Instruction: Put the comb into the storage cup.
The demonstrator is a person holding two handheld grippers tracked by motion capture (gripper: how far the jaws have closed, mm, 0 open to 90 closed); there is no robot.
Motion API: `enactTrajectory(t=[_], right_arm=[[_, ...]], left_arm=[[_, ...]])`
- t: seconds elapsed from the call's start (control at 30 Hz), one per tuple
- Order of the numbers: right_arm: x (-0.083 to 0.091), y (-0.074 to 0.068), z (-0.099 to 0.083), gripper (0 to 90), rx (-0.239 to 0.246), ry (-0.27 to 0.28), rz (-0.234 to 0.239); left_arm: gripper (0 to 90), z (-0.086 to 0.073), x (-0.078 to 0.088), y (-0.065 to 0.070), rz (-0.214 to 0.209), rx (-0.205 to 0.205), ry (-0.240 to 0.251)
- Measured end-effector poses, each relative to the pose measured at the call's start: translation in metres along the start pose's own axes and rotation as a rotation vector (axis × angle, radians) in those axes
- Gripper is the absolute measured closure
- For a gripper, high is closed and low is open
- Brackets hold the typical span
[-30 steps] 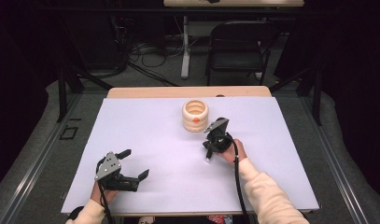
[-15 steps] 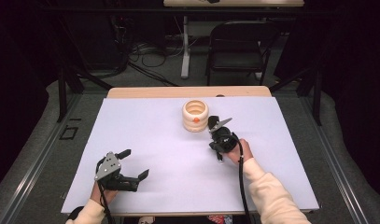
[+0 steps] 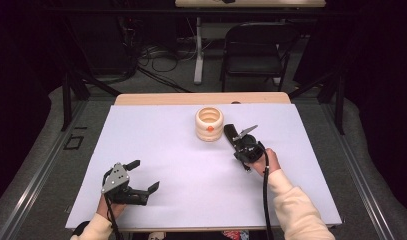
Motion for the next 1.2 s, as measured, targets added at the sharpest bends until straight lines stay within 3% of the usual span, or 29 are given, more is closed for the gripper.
enactTrajectory(t=[0.33, 0.53, 0.67, 0.73, 0.77, 0.8, 0.93, 1.0, 1.07, 1.17, 1.2], right_arm=[[0.013, 0.018, -0.01, 90.0, -0.028, -0.037, -0.037], [0.015, 0.026, -0.013, 90.0, -0.031, -0.035, -0.056], [0.019, 0.031, -0.017, 90.0, -0.021, -0.066, -0.06], [0.018, 0.033, -0.017, 90.0, -0.022, -0.051, -0.07], [0.019, 0.033, -0.018, 90.0, -0.042, -0.064, -0.084], [0.018, 0.035, -0.017, 90.0, -0.022, -0.057, -0.075], [0.02, 0.033, -0.017, 89.8, -0.029, -0.066, -0.05], [0.025, 0.029, -0.015, 82.5, -0.033, -0.076, -0.022], [0.026, 0.029, -0.013, 81.3, -0.026, -0.063, -0.012], [0.03, 0.028, -0.009, 74.1, -0.017, -0.064, -0.013], [0.032, 0.03, -0.008, 67.3, -0.015, -0.071, -0.019]], left_arm=[[0.0, 0.0, 0.0, 0.0, 0.002, 0.002, 0.003], [0.0, 0.001, 0.0, -0.001, 0.004, 0.0, 0.005], [0.0, 0.001, 0.001, -0.001, 0.008, -0.001, 0.004], [0.0, 0.001, 0.001, -0.002, 0.009, -0.002, 0.001], [0.0, 0.001, 0.001, -0.002, 0.009, -0.002, 0.0], [0.0, 0.001, 0.001, -0.002, 0.009, -0.003, 0.0], [0.0, 0.001, 0.001, -0.002, 0.009, -0.003, -0.001], [0.0, 0.001, 0.001, -0.002, 0.01, -0.003, 0.0], [0.0, 0.001, 0.001, -0.002, 0.01, -0.003, 0.0], [0.0, 0.001, 0.001, -0.002, 0.007, -0.003, -0.002], [0.0, 0.001, 0.001, -0.002, 0.007, -0.003, -0.002]])
Point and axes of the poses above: each handheld gripper's, and its own axes: x roughly backward along the jaws, z roughly out of its top, y roughly to its right, the point moved 9 cm from there along -x, roughly forward along the jaws, and after that the axes turned 15 degrees about y, right-handed, at the moved point
